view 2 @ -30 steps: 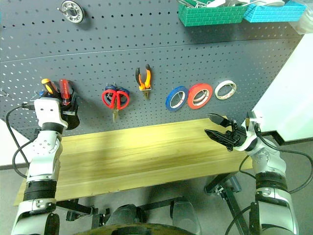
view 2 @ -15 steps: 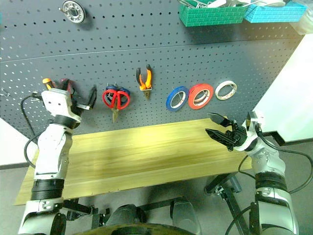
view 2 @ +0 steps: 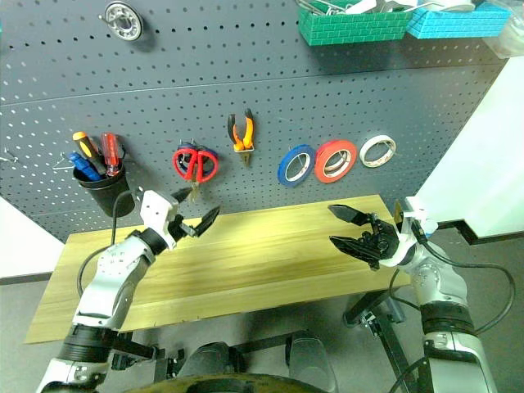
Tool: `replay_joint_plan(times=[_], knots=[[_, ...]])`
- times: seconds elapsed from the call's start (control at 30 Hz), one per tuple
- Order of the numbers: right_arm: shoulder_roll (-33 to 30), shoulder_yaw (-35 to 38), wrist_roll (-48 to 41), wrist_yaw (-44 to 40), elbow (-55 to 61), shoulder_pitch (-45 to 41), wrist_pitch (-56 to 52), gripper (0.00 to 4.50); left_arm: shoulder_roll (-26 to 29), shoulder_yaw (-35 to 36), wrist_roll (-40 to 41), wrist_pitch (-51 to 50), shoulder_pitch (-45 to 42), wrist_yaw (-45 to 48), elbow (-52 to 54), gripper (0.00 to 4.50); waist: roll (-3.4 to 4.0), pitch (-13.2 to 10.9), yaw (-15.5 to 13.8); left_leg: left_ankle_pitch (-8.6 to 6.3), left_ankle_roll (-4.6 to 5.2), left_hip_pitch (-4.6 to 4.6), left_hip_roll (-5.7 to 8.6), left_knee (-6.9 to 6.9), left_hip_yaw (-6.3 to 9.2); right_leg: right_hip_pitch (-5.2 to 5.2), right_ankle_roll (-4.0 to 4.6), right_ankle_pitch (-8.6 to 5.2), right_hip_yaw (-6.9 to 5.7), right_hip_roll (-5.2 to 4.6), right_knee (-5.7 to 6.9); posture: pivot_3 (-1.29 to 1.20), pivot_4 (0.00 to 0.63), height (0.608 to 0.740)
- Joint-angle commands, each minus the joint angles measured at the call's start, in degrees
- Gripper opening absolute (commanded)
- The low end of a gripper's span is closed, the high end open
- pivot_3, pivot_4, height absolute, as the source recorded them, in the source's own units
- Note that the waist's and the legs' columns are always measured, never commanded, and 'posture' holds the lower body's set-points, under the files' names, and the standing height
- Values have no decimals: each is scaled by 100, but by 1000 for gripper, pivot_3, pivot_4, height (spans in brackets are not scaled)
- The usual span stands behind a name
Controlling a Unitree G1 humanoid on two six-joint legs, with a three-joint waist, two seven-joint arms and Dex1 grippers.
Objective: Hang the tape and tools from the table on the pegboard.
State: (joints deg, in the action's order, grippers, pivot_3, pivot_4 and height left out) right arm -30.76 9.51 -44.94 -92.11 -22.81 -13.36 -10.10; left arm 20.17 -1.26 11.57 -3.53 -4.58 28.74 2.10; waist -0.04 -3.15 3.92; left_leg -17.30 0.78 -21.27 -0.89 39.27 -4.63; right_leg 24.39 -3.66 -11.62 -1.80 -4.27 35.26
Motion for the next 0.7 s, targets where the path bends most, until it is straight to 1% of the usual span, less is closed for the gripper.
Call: replay_joint_plan(times=[0.03, 0.2, 0.27, 0.3, 0.37, 0.47, 0.5, 0.57, 0.63, 0.7], knots=[[176, 111, 143, 187, 130, -81, 125, 4500, 9, 211, -72, 319, 23, -84, -37, 4479, 1, 1, 2, 0, 0, 1, 0, 0, 2, 0, 0, 0, 0, 0, 0, -87, 0, 740], [457, 157, 264, 659, 263, 5, 126, 4500, -83, 274, -113, 433, 170, -243, -108, 4479, 4, 3, 1, -1, -1, -1, -4, -1, 7, 3, 4, 1, 1, 8, 0, -84, 0, 740], [601, 182, 292, 1023, 191, 29, -17, 4500, -133, 288, -135, 488, 261, -303, -142, 4479, 4, 3, -3, -1, 0, -4, -4, -2, 7, 5, 4, 1, 1, 8, -1, -82, 0, 740], [688, 179, 372, 1132, 190, 67, 94, 4500, -164, 285, -163, 537, 325, -330, -157, 4479, 4, 3, -3, -1, -1, -4, -4, -2, 7, 5, 4, 1, 1, 8, -2, -84, 0, 740], [789, 165, 317, 1253, 361, 201, -37, 4500, -225, 286, -182, 591, 453, -382, -153, 4479, 4, 6, -11, -1, -1, -4, -4, -2, 6, 5, 4, 2, 1, 5, -3, -82, 0, 740], [984, 191, 512, 1824, 461, 313, 107, 4500, -333, 331, -256, 677, 622, -577, -188, 4479, 4, 5, -9, -2, -2, -7, -4, -3, 5, 8, 5, 1, 2, 2, -3, -83, 0, 740], [1013, 202, 540, 1974, 501, 357, 86, 4500, -344, 362, -392, 771, 660, -732, -242, 4479, 4, 5, -8, -2, -2, -6, -4, -3, 5, 8, 5, 1, 2, 0, -3, -83, 0, 740], [1069, 256, 694, 2490, 485, 393, 77, 4500, -417, 464, -392, 777, 733, -900, -298, 4479, 3, 5, -5, -7, -10, -5, -2, -3, 4, 8, 4, 2, 1, -4, -2, -83, 0, 740], [1139, 390, 532, 2862, 543, 442, -193, 4500, -460, 539, -393, 771, 812, -1021, -341, 4479, 4, 6, -4, -11, -18, -4, -3, -3, 4, 7, 4, 2, 0, -5, -1, -83, 0, 740], [1234, 466, 593, 3333, 631, 520, -247, 4500, -491, 591, -385, 790, 902, -1096, -374, 4479, 4, 6, -1, -13, -20, -4, -4, -4, 4, 8, 4, 1, 0, -4, -1, -85, 0, 740]])
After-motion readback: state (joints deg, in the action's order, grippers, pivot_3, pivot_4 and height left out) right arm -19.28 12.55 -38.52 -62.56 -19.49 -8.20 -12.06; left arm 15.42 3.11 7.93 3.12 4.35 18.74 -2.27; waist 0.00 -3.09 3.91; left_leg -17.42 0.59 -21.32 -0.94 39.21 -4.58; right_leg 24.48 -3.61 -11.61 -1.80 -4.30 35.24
